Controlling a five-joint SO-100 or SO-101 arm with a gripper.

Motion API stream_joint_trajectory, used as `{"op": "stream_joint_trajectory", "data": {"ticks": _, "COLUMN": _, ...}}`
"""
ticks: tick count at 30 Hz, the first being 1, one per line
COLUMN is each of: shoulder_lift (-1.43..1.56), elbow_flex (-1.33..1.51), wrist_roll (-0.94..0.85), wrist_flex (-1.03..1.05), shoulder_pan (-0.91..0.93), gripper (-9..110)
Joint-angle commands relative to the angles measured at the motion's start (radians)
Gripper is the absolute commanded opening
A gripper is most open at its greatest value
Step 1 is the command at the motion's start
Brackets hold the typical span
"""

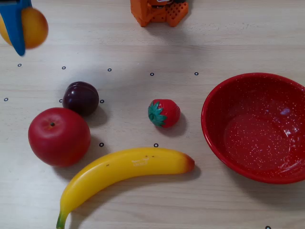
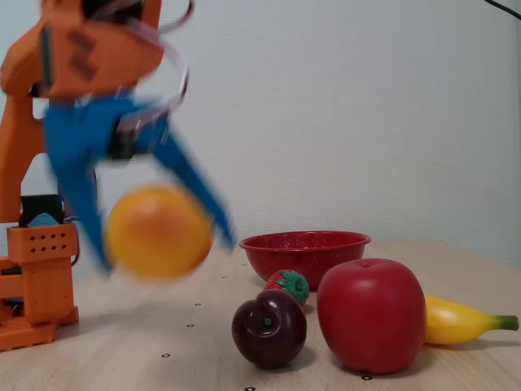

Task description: Put the peach in the red bowl.

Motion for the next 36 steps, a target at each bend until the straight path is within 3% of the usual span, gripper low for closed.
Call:
{"op": "stream_joint_trajectory", "data": {"ticks": 1, "shoulder_lift": 0.183, "elbow_flex": -0.124, "wrist_roll": -0.092, "wrist_flex": 0.153, "shoulder_pan": 0.101, "gripper": 0}}
{"op": "stream_joint_trajectory", "data": {"ticks": 10, "shoulder_lift": 0.305, "elbow_flex": -0.275, "wrist_roll": -0.483, "wrist_flex": 0.13, "shoulder_pan": 0.629, "gripper": 0}}
{"op": "stream_joint_trajectory", "data": {"ticks": 20, "shoulder_lift": 0.244, "elbow_flex": -0.322, "wrist_roll": -0.942, "wrist_flex": -0.107, "shoulder_pan": 1.172, "gripper": 0}}
{"op": "stream_joint_trajectory", "data": {"ticks": 28, "shoulder_lift": 0.06, "elbow_flex": -0.382, "wrist_roll": -1.181, "wrist_flex": -0.048, "shoulder_pan": 1.388, "gripper": 0}}
{"op": "stream_joint_trajectory", "data": {"ticks": 36, "shoulder_lift": -0.261, "elbow_flex": -0.426, "wrist_roll": -1.235, "wrist_flex": 0.032, "shoulder_pan": 1.434, "gripper": 0}}
